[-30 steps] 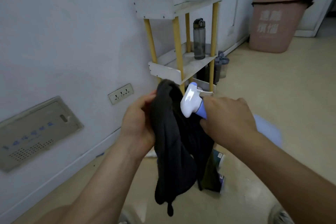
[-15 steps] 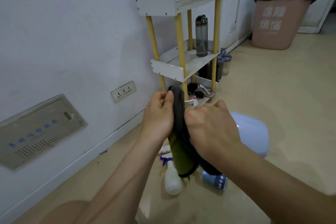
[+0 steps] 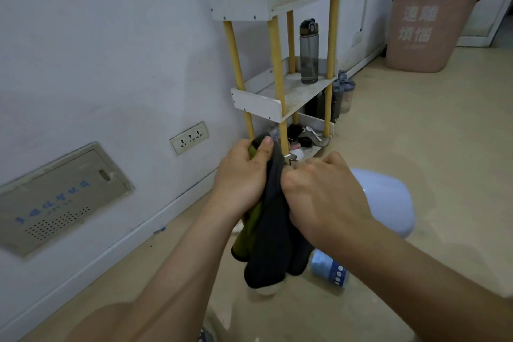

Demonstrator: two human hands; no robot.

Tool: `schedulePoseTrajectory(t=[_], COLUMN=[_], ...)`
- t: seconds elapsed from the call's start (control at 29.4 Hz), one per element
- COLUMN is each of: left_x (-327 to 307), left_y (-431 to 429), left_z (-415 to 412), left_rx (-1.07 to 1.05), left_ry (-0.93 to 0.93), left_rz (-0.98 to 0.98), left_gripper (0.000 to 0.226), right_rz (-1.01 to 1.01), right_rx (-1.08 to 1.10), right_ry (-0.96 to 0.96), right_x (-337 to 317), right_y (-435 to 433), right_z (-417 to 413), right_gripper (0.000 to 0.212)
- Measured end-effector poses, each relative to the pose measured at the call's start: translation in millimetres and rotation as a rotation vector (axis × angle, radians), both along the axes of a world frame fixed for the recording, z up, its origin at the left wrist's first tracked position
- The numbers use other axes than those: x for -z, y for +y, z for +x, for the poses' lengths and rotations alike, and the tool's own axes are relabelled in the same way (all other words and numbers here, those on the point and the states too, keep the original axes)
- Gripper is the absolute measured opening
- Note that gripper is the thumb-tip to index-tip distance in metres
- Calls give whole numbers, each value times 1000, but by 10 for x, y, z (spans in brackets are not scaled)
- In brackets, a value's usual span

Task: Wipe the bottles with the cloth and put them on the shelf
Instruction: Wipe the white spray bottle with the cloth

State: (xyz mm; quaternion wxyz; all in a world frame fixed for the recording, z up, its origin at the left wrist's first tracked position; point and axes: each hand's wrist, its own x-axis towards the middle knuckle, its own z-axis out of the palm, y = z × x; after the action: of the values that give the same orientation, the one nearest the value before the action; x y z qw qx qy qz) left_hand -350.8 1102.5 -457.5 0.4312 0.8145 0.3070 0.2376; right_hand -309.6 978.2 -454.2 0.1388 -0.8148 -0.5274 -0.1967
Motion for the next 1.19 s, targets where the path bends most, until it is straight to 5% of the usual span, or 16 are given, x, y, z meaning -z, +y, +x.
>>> schedulePoseTrajectory(t=[0.1, 0.2, 0.34, 0.51, 0.65, 0.75, 0.82, 0.88, 1.02, 1.12, 1.19], left_x=[51, 120, 185, 301, 48, -41, 5, -10, -19, -30, -57], left_y=[0, 0, 37, 171, 101, -109, -155, -127, -2, 58, 59], left_z=[23, 60, 73, 150, 3, -59, -35, -40, -26, -32, -41], left_rx=[-33, -80, -129, -155, 121, 222, 65, -56, -98, -113, -83], left_ry=[-44, -189, -261, -369, -536, -264, -88, -26, -118, -261, -337], left_rz=[121, -34, -225, -430, -712, -380, 16, 216, 170, 51, 7], left_gripper=[46, 56, 58, 34, 29, 26, 23, 25, 47, 56, 61], right_rz=[-62, -133, -176, -160, -70, -166, -218, -142, 13, 95, 128], right_rx=[30, 63, 36, 44, 73, 86, 90, 83, 65, 66, 99], right_ry=[-18, -48, -29, 234, 470, 411, 330, 228, 14, 8, 0], right_x=[57, 92, 24, 85, 119, 147, 164, 120, 79, 97, 75], right_y=[-16, -18, -45, -45, 20, 52, 57, 37, 48, 37, 7], right_z=[20, 82, 100, 213, 305, 242, 179, 97, 18, 92, 139], right_gripper=[33, 40, 22, 16, 9, 7, 10, 12, 23, 7, 24])
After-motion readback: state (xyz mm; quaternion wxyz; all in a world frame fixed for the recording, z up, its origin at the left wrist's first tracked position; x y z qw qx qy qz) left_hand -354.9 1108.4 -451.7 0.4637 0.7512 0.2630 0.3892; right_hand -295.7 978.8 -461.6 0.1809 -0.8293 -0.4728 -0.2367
